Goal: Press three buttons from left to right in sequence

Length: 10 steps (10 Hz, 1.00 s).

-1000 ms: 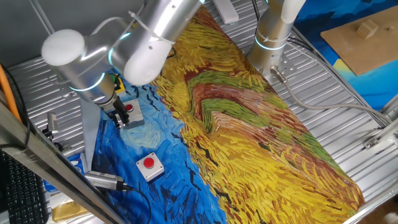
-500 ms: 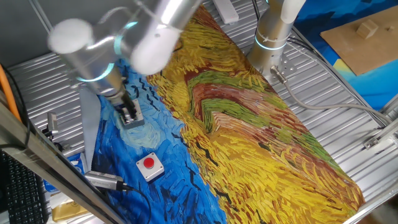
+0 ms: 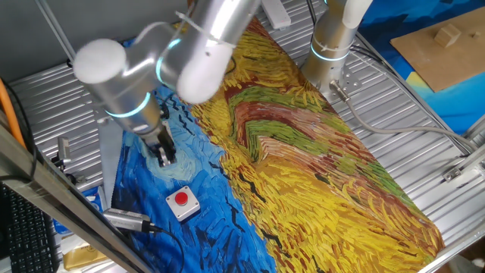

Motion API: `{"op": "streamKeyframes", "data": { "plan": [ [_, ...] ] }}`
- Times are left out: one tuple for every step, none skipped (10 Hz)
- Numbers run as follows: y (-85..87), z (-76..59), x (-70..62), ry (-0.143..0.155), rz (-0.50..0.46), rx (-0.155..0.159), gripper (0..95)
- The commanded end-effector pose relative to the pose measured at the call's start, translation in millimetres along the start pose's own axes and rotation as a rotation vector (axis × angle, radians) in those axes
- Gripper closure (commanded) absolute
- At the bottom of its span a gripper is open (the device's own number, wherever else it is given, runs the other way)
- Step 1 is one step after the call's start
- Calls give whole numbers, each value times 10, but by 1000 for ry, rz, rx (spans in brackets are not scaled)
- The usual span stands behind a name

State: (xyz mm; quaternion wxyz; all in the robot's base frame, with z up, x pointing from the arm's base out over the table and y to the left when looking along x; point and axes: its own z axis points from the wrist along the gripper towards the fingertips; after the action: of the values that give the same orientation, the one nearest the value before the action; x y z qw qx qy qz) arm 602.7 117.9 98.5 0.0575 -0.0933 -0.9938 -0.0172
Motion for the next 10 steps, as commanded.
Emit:
{"op": "streamKeyframes", "data": {
  "plan": [
    [190,-32,45,1,16,-1,950],
    [298,-82,63,2,21,-3,950],
    [387,-141,92,5,28,-5,950],
    [423,-162,104,6,28,-5,950],
    [459,-181,113,6,27,-9,950],
    [508,-204,116,7,27,-9,950],
    [552,-223,119,6,26,-10,950],
    [620,-247,138,3,23,-9,950],
    [638,-237,150,4,27,-15,950],
    [672,-202,167,6,26,-15,950]
  ]
}}
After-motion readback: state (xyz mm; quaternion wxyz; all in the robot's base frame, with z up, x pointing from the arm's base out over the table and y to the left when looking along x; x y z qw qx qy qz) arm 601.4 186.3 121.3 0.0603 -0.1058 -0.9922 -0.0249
